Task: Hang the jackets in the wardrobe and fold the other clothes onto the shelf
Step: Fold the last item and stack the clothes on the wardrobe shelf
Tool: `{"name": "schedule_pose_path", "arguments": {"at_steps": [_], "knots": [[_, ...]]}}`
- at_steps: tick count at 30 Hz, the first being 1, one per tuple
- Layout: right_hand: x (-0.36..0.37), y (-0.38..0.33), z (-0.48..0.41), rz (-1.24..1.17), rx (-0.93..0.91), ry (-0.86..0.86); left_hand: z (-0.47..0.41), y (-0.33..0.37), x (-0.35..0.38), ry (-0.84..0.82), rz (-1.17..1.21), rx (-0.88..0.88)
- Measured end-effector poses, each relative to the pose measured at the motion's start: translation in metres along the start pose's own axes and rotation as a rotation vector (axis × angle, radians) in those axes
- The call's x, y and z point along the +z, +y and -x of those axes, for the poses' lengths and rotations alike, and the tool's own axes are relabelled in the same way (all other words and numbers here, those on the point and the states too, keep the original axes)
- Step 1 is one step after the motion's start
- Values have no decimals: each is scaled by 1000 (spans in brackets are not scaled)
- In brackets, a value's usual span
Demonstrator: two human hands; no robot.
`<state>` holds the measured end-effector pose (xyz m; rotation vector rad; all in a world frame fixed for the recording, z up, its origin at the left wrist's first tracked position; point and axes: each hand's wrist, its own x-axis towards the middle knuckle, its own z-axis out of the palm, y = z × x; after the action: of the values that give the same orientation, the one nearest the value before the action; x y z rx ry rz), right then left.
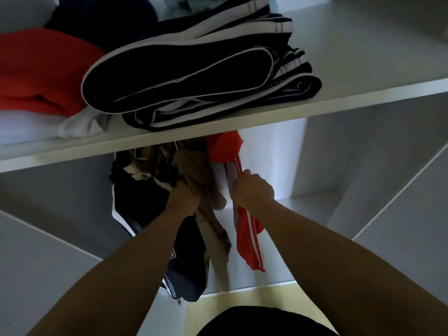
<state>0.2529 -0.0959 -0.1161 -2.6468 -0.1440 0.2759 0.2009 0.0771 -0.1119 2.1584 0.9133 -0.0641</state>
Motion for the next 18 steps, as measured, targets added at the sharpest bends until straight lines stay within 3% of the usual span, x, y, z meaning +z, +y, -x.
{"name": "schedule_pose_path", "arguments": {"at_steps": [3,7,12,18], "knots": [[1,-6,-3,60,4,38,-6,10,-10,-26,118,-70],[14,-10,1,62,8,106,-7,6,-14,-252,237,-191],[3,-22,-1,4,176,-51,-16,-7,-13,-464,421,-246],[0,-29,-3,-442,359,-189,-12,-18,0,-484,560,-261]]}}
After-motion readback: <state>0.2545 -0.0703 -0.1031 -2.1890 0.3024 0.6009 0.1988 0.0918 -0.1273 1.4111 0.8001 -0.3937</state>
